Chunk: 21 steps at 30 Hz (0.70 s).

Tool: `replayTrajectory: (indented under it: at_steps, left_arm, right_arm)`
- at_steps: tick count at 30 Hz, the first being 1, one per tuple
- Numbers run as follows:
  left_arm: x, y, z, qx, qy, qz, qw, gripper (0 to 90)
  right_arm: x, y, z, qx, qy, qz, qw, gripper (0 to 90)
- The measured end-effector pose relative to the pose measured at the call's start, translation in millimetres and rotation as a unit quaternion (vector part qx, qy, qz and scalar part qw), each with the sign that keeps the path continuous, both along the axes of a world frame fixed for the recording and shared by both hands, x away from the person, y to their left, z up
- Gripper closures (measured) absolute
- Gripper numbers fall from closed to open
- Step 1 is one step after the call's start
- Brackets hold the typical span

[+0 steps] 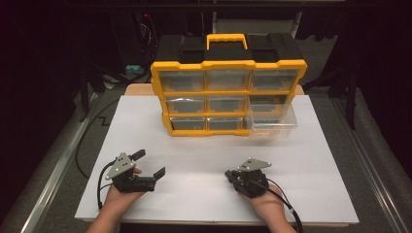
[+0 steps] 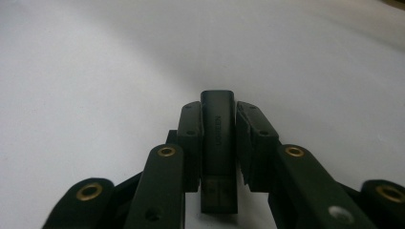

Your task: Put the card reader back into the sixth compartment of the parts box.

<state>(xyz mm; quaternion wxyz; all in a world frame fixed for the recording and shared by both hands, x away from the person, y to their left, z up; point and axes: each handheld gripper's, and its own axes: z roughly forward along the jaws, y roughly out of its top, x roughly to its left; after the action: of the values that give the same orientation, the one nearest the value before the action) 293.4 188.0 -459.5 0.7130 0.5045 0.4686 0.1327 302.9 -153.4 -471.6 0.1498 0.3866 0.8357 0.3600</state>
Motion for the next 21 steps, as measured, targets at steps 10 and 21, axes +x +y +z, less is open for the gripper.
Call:
replayTrajectory:
  at_steps: [10, 21]
  left_arm:
    - [-0.3, 0.9, 0.7, -0.002, -0.002, 0.001, 1.0000, 0.2]
    - [-0.7, 0.1, 0.5, -0.003, -0.004, -0.001, 1.0000, 0.2]
  right_arm:
    - [-1.4, 1.1, 2.3, -0.009, -0.013, 0.017, 0.9997, 74.4]
    - [-4.4, -6.0, 9.3, -0.011, -0.025, 0.031, 0.9992, 74.3]
